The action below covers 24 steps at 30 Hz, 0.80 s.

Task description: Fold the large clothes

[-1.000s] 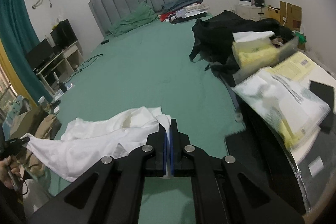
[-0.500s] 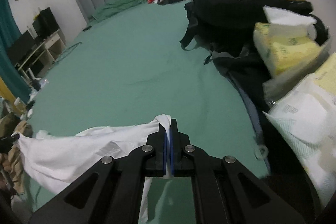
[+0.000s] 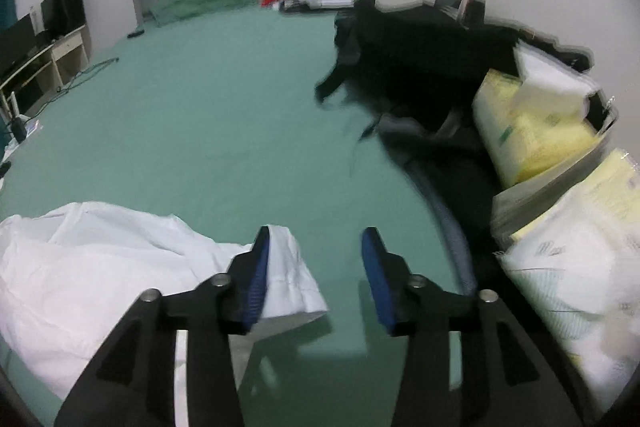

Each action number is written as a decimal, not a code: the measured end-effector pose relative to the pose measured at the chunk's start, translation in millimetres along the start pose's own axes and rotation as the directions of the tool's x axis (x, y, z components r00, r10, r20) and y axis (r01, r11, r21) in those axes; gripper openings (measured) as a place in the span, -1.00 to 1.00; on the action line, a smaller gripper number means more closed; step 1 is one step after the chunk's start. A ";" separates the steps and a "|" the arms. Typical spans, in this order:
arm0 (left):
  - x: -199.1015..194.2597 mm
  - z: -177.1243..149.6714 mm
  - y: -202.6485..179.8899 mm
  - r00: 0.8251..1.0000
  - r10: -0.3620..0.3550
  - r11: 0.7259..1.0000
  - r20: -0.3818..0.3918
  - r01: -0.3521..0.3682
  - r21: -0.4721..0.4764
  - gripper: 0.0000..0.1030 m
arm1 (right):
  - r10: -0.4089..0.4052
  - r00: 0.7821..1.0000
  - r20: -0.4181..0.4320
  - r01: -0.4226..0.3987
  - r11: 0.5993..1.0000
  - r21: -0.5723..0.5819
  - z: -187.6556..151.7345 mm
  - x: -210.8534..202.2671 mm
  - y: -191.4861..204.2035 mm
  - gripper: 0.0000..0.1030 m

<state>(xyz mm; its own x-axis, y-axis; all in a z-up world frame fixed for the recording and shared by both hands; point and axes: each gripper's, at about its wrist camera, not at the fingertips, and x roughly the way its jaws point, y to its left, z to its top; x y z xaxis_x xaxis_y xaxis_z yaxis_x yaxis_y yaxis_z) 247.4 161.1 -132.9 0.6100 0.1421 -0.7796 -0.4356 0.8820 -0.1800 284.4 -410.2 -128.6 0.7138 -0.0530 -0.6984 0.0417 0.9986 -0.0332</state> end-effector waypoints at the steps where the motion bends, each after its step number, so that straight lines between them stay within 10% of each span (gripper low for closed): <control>1: -6.4 -5.2 -3.5 1.000 -0.014 1.000 -0.003 0.014 0.026 0.02 | 0.009 1.000 0.023 -0.008 1.000 -0.013 0.3 -7.1 5.4 -0.07; 9: -19.5 -74.2 -73.5 0.977 -0.162 0.925 -0.138 0.199 0.322 0.02 | 0.249 0.963 0.099 -0.188 0.890 -0.415 -24.9 -64.4 95.7 -0.07; 18: -1.9 -106.5 -122.9 0.971 -0.114 0.840 -0.210 0.207 0.501 0.02 | 0.384 0.914 -0.132 -0.378 0.685 -0.623 -68.9 -52.3 157.7 -0.07; 24: 5.4 -94.7 -139.9 0.982 -0.084 0.809 -0.167 0.165 0.564 0.02 | 0.330 0.937 -0.117 -0.330 0.724 -0.606 -61.9 -29.0 155.4 -0.12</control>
<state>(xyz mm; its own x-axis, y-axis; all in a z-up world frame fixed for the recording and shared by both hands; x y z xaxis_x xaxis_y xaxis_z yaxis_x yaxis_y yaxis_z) 249.0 -4.1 -168.7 0.5255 -0.0095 -0.8507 0.1215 0.9905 0.0640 227.0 -253.2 -157.8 0.6007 0.2804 -0.7487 -0.6292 0.7436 -0.2264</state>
